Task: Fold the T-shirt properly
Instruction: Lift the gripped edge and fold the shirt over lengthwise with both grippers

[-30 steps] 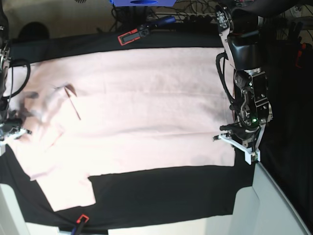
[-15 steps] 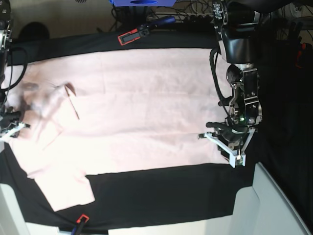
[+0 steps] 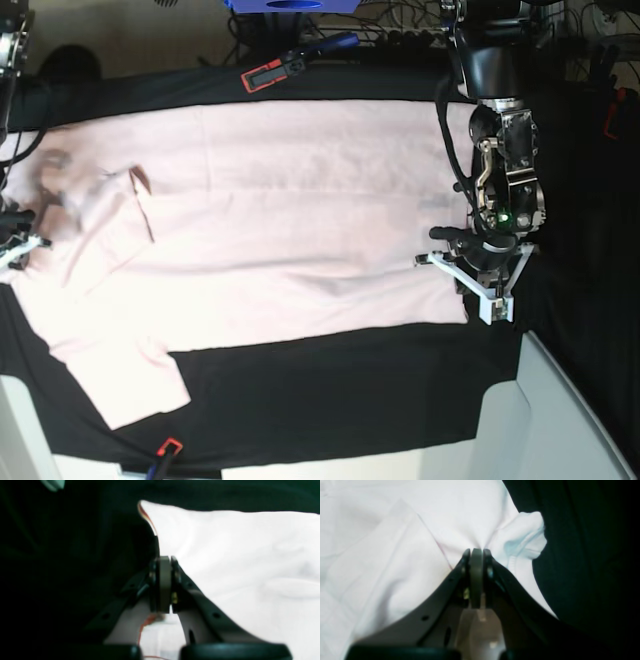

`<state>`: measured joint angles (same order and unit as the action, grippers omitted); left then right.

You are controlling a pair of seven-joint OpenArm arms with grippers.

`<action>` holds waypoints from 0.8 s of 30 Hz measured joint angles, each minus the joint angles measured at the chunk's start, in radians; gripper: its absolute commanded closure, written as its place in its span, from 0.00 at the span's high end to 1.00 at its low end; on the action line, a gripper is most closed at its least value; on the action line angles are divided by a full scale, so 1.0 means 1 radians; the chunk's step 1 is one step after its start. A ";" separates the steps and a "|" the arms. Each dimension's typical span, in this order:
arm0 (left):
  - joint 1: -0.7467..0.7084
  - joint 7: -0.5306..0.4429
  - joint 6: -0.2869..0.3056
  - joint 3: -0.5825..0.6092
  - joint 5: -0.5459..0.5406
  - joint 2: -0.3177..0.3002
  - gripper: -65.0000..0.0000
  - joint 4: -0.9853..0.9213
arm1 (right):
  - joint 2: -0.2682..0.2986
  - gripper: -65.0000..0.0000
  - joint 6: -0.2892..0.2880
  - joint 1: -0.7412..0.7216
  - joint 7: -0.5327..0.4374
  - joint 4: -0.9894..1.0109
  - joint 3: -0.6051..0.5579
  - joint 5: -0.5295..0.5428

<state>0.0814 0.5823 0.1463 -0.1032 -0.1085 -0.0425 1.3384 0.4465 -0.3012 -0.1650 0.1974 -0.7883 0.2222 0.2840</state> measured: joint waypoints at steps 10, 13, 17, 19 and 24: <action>-0.089 0.001 0.000 0.005 0.000 0.001 0.00 0.135 | -0.002 0.00 0.000 0.041 0.039 -0.042 0.000 0.000; -0.122 0.002 0.000 0.006 0.000 0.002 0.00 0.178 | -0.006 0.00 0.002 0.074 0.036 -0.106 0.002 -0.003; -0.161 0.002 0.000 0.006 0.000 0.002 0.00 0.226 | -0.034 0.00 -0.003 0.118 0.034 -0.185 0.057 0.001; -0.176 0.002 0.000 0.006 0.000 0.001 0.00 0.239 | -0.044 0.00 0.001 0.136 0.046 -0.206 0.083 -0.001; -0.231 0.005 0.000 0.006 0.000 0.001 0.00 0.282 | -0.053 0.00 0.000 0.184 0.127 -0.277 0.125 -0.001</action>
<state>-0.1497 0.5873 0.1463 -0.0971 -0.1081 -0.0418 1.6199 0.3931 -0.3012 0.0193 0.3241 -1.0657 0.3473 0.2829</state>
